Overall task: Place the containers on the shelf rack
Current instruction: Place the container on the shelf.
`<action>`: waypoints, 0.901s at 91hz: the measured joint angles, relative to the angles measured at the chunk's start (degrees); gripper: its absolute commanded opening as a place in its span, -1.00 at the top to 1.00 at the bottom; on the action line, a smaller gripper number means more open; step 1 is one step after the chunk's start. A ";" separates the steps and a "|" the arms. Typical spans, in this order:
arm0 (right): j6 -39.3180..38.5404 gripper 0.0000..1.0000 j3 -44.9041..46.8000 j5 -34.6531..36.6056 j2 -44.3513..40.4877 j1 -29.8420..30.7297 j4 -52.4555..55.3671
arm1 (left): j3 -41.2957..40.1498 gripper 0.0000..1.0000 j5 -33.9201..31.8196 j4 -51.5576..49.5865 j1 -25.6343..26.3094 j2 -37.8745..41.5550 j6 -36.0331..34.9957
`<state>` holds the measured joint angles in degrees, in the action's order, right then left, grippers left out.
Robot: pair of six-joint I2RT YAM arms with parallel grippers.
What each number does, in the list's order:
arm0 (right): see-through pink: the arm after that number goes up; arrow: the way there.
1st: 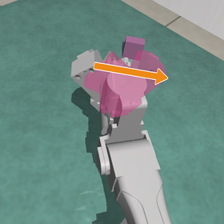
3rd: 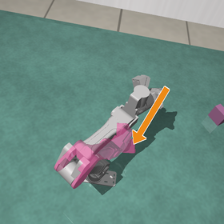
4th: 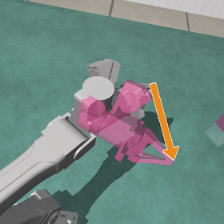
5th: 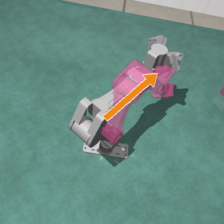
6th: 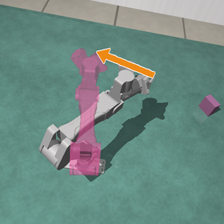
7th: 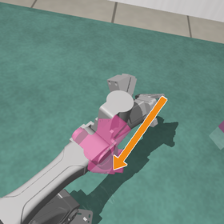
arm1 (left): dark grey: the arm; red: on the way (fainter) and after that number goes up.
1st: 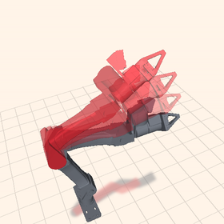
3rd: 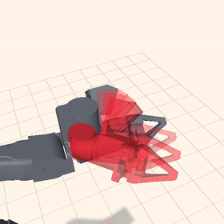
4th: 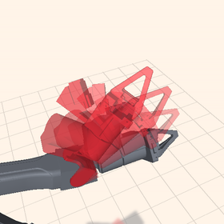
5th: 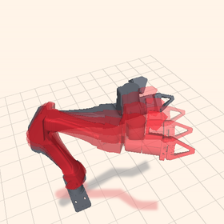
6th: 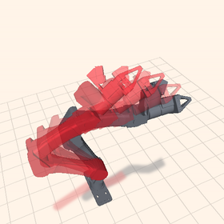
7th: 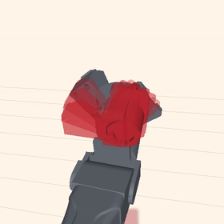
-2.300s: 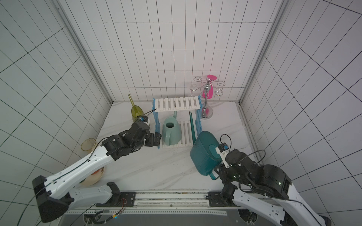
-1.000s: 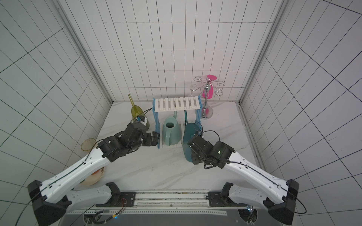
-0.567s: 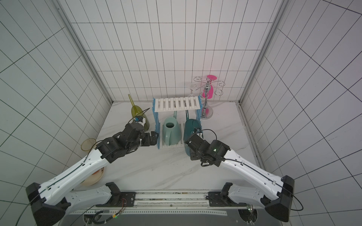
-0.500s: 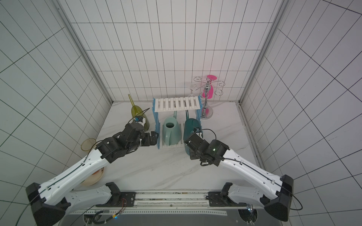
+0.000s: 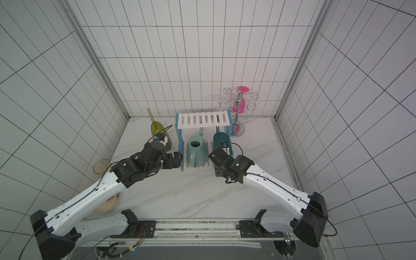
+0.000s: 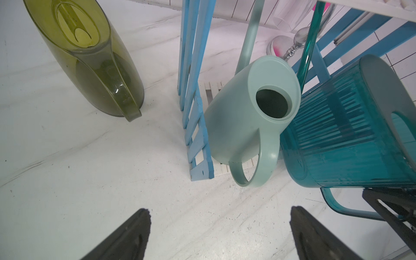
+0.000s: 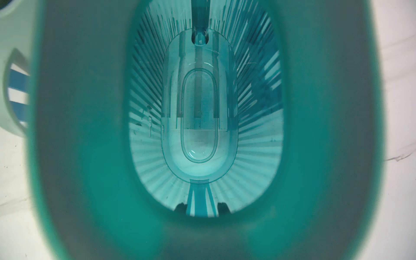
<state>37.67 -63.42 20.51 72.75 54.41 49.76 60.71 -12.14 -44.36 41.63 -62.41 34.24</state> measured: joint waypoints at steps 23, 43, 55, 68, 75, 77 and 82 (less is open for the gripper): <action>-0.15 1.00 0.00 0.15 4.02 -1.18 -2.86 | -2.32 -0.97 0.13 0.55 -1.31 1.64 -0.26; -0.94 1.00 -0.15 0.44 5.29 -2.99 -5.55 | -2.86 -0.97 0.31 0.48 -2.38 1.90 -0.42; -1.27 1.00 -0.94 1.01 6.47 -3.72 -6.71 | -3.06 -0.97 0.66 0.59 -2.47 2.25 -0.42; -1.73 1.00 -2.08 0.90 8.02 -4.17 -7.76 | -3.08 -0.97 1.16 0.61 -2.47 2.23 -0.39; -2.05 1.00 -2.40 0.74 9.01 -4.20 -8.50 | -3.08 -0.97 1.29 0.61 -2.54 2.23 -0.42; -2.12 1.00 -2.49 0.66 9.25 -4.20 -8.61 | -3.08 -0.97 1.29 0.61 -2.54 2.23 -0.42; -2.29 1.00 -2.60 0.35 9.88 -4.24 -8.85 | -3.08 -0.97 1.29 0.61 -2.64 2.23 -0.42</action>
<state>35.38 -66.02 20.86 82.63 50.17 40.91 57.63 -10.85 -43.75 38.98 -60.18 33.82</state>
